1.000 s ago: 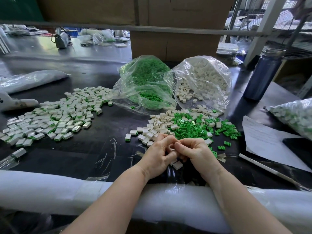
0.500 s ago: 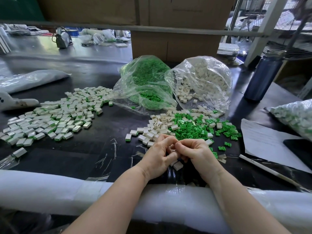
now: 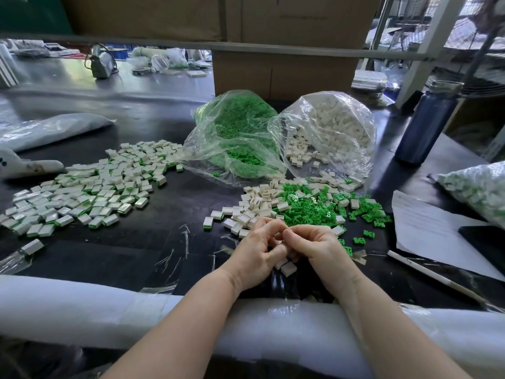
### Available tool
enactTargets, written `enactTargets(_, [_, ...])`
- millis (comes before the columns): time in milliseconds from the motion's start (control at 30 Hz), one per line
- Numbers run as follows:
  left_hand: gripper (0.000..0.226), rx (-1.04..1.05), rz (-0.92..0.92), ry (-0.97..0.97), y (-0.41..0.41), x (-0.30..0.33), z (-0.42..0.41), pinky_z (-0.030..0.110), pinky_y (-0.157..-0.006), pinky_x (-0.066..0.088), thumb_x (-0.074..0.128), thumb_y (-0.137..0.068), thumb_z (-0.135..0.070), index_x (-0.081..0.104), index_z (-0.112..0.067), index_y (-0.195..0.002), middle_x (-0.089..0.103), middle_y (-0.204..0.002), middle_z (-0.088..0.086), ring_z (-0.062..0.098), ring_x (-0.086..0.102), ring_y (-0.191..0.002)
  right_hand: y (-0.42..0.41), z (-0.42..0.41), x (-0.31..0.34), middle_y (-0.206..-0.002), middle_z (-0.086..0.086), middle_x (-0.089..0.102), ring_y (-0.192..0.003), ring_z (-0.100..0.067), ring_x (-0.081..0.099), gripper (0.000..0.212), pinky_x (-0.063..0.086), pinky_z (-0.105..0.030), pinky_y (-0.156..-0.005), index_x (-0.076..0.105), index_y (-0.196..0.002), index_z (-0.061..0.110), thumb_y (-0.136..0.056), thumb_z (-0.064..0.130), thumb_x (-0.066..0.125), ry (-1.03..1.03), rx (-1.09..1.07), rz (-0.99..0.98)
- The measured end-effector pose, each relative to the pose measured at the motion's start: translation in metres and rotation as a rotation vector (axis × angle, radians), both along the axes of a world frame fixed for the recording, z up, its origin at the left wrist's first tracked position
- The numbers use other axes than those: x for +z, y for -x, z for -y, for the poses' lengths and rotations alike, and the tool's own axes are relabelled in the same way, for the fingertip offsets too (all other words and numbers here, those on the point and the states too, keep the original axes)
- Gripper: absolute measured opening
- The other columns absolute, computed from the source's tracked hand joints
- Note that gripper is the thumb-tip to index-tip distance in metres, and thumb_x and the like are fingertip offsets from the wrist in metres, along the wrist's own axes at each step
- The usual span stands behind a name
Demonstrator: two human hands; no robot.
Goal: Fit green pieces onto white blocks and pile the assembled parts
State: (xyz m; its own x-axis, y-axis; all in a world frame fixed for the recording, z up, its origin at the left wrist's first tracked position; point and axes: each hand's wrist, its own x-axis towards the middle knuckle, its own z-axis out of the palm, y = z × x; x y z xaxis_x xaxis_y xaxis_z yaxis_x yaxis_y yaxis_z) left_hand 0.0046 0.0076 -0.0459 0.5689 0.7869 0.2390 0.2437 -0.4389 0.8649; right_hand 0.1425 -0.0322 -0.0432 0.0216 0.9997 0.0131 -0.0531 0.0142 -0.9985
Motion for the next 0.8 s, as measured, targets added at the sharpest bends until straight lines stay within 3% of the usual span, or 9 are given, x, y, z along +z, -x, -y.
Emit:
enactTargets(233, [0.012,-0.007,-0.016,-0.001,-0.0001,-0.0017,-0.0005,0.017,-0.081,0.044,0.057,-0.085,-0.002,0.059,-0.008,-0.096,0.044,-0.105,0.001,0.018,0.052,-0.086,-0.0003,0.0,0.0011,-0.057,-0.005,0.058,-0.05,-0.007,0.05,0.016,0.041,-0.016,-0.047,0.07,-0.085,-0.006,-0.087,0.007,0.059,-0.002,-0.004,0.012])
enactTargets(433, [0.014,-0.007,-0.02,-0.009,-0.0004,-0.0014,-0.0004,0.013,-0.08,0.043,0.057,-0.085,-0.002,0.059,-0.007,-0.098,0.044,-0.105,0.003,0.013,0.05,-0.082,0.0003,-0.0003,0.0011,-0.053,0.002,0.06,-0.048,-0.003,0.052,0.014,0.04,-0.013,-0.046,0.071,-0.081,-0.001,-0.086,0.007,0.06,-0.012,-0.015,0.011])
enactTargets(800, [0.016,0.0,-0.032,-0.012,-0.0004,-0.0006,0.0002,0.015,-0.081,0.042,0.055,-0.085,0.0,0.059,-0.006,-0.099,0.046,-0.108,0.009,0.017,0.05,-0.086,0.002,-0.0002,0.0017,-0.049,0.004,0.057,-0.044,-0.002,0.049,0.015,0.038,-0.012,-0.044,0.07,-0.079,-0.002,-0.087,0.005,0.059,0.001,-0.044,0.019])
